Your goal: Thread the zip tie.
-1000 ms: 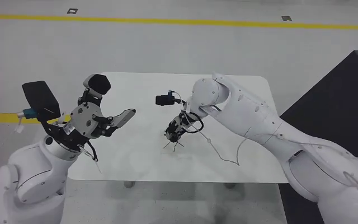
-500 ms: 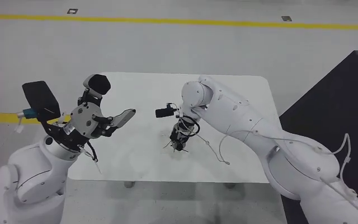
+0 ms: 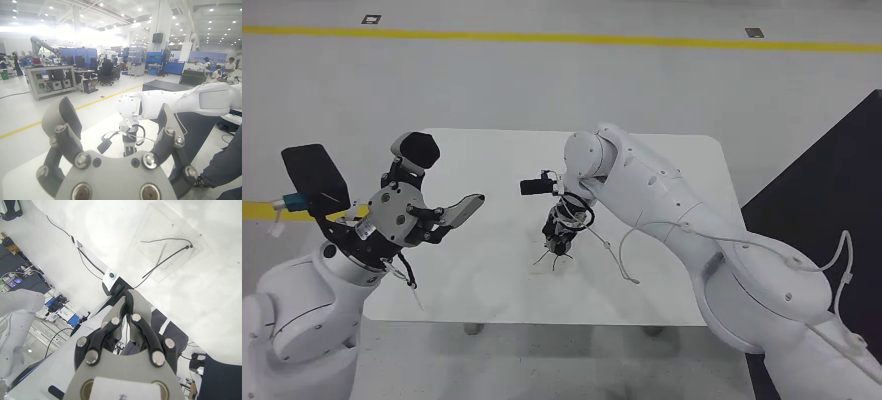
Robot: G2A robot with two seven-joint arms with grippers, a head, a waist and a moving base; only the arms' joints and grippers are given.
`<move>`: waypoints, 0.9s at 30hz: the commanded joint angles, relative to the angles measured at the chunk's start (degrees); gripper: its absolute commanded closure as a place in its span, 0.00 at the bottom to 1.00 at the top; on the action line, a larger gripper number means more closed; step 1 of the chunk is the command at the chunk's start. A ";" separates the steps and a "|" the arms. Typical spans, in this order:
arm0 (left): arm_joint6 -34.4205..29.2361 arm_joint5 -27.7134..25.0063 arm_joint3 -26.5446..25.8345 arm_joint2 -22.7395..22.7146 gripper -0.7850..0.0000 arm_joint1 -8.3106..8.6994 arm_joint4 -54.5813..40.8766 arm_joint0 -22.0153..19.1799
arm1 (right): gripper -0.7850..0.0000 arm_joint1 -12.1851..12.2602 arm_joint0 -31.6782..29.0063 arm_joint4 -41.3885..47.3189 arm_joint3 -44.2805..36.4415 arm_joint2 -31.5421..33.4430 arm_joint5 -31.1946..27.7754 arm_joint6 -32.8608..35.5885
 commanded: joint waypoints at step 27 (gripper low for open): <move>0.00 0.00 0.00 0.00 0.00 0.00 0.00 0.00 | 1.00 9.20 -1.89 -24.02 -35.77 9.49 27.44 -25.44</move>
